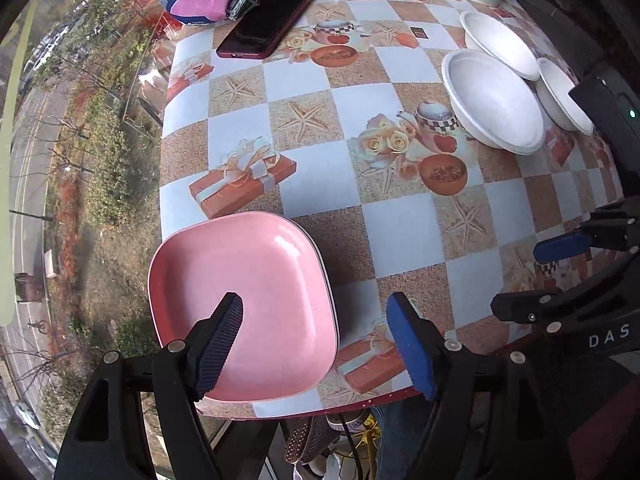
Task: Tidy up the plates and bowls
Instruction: 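Lower the pink plate onto the green plate and open both tools, then move both tools to a white paper plate among the bowls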
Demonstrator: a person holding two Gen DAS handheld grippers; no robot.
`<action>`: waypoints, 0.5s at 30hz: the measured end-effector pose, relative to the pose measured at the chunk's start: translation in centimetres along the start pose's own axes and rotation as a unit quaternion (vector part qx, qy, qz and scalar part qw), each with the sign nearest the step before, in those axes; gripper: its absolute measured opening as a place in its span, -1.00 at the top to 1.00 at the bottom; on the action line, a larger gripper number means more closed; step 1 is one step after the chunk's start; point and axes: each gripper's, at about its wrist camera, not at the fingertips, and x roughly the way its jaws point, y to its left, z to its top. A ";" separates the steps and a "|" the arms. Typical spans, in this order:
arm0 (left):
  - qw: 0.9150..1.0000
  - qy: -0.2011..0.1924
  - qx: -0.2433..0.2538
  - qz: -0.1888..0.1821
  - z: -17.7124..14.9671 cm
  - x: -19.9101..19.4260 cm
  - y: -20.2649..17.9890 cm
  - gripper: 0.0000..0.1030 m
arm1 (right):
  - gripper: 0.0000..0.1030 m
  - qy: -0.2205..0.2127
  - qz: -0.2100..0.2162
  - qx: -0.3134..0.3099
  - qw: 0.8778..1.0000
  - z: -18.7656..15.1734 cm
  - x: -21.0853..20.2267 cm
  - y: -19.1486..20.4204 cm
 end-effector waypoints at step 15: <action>0.997 0.001 0.080 -0.003 5.7 0.3 -5.7 -0.51 | -0.46 -0.058 0.023 0.141 0.988 -3.2 -2.8 -9.2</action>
